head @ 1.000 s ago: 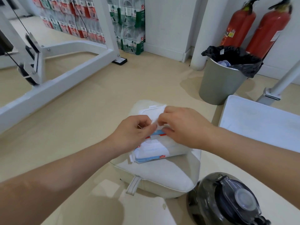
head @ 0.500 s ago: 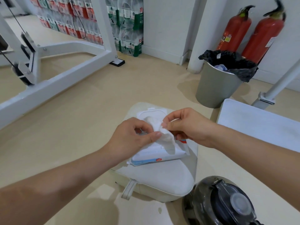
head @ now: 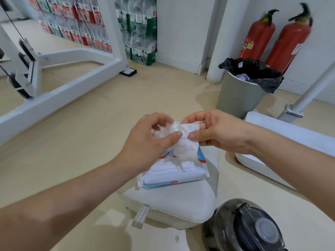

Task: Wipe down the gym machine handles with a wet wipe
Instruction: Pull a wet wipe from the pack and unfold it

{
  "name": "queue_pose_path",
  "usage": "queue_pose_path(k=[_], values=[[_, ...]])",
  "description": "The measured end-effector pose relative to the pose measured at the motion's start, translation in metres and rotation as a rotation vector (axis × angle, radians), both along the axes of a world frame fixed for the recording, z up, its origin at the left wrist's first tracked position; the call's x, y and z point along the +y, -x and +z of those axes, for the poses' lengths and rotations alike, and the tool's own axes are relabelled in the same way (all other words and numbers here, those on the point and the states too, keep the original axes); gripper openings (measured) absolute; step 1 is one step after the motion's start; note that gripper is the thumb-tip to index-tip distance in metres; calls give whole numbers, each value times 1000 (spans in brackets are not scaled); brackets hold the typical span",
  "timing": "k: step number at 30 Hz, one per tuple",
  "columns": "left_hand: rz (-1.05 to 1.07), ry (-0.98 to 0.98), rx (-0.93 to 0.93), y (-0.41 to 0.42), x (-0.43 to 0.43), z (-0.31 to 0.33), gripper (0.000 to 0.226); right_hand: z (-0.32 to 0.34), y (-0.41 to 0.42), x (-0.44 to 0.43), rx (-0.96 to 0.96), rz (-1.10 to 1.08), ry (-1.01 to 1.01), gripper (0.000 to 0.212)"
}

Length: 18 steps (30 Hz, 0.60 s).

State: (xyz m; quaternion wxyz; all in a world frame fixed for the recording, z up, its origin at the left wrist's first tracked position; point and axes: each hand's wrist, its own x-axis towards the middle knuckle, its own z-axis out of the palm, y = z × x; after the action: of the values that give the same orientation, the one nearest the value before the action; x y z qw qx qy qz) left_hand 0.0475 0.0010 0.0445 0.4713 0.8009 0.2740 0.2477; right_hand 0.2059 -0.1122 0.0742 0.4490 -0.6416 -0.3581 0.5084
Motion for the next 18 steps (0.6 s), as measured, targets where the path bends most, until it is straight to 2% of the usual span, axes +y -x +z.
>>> queue_pose_path(k=[2,3,4,9,12,14,16,18], values=[[-129,132,33,2,2,8,61,7,-3,-1,16,24,-17,33],[-191,203,57,2,4,12,70,10,-3,-1,7,30,-29,31],[-239,267,71,3,6,16,70,13,-3,-2,-1,25,-45,29],[-297,548,155,11,19,27,36,5,-8,1,-34,-94,-51,29],[-238,554,190,14,25,27,26,1,-10,-1,-102,-133,-1,35],[-183,531,154,12,24,29,24,6,-9,-2,-136,-98,22,53],[-150,509,120,11,20,31,25,14,-1,-3,-306,-57,17,68],[-126,496,85,9,17,33,32,24,14,-3,-506,-6,-32,69]])
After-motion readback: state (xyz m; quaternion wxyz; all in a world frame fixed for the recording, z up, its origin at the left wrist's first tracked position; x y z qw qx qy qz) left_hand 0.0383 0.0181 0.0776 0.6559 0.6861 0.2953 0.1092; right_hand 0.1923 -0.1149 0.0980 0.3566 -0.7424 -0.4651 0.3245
